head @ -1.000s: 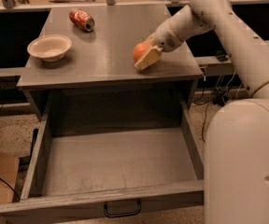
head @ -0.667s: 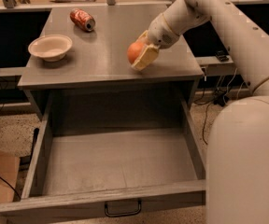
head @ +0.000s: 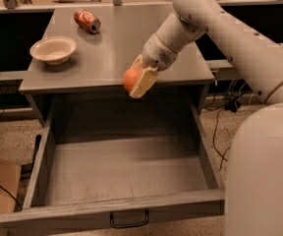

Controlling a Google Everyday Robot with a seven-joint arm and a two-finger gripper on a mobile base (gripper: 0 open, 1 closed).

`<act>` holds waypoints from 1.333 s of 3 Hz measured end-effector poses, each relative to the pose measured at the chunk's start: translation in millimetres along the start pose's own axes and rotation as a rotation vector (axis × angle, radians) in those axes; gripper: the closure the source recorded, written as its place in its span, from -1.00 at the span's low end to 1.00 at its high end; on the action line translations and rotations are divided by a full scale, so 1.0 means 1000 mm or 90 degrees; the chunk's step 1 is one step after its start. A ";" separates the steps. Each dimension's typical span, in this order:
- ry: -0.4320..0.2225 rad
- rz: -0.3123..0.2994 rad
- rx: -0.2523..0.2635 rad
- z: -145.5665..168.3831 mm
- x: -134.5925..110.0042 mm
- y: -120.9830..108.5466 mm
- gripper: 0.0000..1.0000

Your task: Place orange into top drawer

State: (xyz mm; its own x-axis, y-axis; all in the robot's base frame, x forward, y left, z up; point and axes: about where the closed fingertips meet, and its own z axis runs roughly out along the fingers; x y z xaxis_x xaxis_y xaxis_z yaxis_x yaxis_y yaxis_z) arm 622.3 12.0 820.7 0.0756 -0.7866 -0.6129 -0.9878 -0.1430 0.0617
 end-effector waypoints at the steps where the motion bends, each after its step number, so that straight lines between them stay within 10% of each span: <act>1: 0.004 -0.003 -0.002 -0.003 -0.005 0.002 1.00; 2: 0.034 -0.032 -0.008 0.003 -0.019 0.010 1.00; 4: 0.033 -0.070 -0.013 0.005 -0.061 0.101 1.00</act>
Offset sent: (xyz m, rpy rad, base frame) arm -0.0258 0.0251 0.0194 -0.0981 -0.0592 0.1022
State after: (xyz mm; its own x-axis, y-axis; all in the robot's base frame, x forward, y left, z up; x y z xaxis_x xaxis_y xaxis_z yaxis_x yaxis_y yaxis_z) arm 517.3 48.3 860.8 0.1915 -0.7953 -0.5751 -0.9700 -0.2426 0.0125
